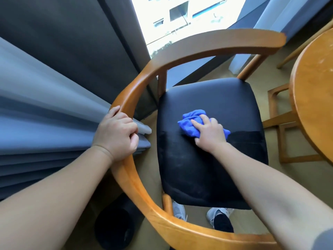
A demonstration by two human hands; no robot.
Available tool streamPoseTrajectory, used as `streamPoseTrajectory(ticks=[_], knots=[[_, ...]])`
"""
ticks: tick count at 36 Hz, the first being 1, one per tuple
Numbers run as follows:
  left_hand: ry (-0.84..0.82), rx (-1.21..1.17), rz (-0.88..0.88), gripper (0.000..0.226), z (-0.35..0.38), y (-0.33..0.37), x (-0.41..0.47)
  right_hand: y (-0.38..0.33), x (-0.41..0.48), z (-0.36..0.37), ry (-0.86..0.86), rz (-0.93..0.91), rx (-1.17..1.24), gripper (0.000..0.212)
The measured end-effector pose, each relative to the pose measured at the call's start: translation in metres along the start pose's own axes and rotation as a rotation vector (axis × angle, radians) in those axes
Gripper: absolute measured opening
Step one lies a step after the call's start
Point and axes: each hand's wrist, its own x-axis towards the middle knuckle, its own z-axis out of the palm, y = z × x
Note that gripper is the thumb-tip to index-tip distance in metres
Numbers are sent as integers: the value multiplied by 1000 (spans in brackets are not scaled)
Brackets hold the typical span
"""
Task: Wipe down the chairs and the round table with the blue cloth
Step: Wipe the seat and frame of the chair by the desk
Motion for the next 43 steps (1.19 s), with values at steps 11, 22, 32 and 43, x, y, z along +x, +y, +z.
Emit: streamPoseTrajectory(ticks=[11,22,32,43], knots=[[31,-10,9,22,4,-3,0,-107,42,14,-43,-247,-77,46],[42,12,21,29,5,-5,0,-93,37,32,-85,-283,-108,56],[58,54,21,33,5,-1,2,21,17,15,-112,-127,-143,58],[9,93,16,37,2,2,2,133,-11,0,-117,152,-134,74]])
